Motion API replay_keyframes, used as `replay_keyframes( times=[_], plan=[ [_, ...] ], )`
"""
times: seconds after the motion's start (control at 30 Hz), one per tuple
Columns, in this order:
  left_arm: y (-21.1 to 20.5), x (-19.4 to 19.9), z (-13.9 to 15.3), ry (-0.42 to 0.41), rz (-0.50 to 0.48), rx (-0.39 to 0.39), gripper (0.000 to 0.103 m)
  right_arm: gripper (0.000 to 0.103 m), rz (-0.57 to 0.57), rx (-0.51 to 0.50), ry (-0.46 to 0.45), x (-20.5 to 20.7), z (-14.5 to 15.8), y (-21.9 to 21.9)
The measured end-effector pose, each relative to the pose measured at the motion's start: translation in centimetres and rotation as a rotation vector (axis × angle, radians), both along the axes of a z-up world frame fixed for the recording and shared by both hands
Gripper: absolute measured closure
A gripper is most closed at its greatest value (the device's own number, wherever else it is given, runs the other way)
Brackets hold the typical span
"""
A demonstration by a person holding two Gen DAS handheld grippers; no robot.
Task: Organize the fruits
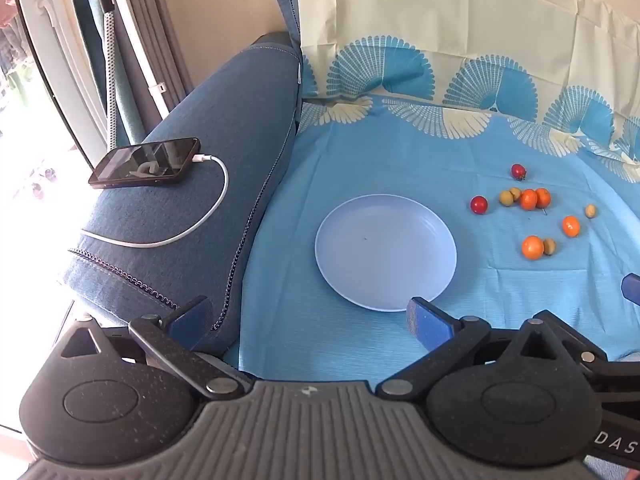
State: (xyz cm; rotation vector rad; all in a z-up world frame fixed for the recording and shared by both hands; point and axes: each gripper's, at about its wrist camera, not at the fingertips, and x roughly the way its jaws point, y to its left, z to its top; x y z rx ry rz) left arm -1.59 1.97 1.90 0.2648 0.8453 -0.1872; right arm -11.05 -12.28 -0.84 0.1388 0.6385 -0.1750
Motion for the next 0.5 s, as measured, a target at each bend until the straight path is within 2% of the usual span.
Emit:
replay_keyframes(
  times=[0.37, 0.5],
  plan=[
    [-0.06, 0.05, -0.03, 0.004, -0.003, 0.004, 0.000, 0.000, -0.008, 0.010, 0.004, -0.30, 0.48, 0.69],
    [-0.07, 0.07, -0.09, 0.003, -0.006, 0.005, 0.000, 0.000, -0.010, 0.002, 0.002, -0.11, -0.32, 0.27]
  ],
)
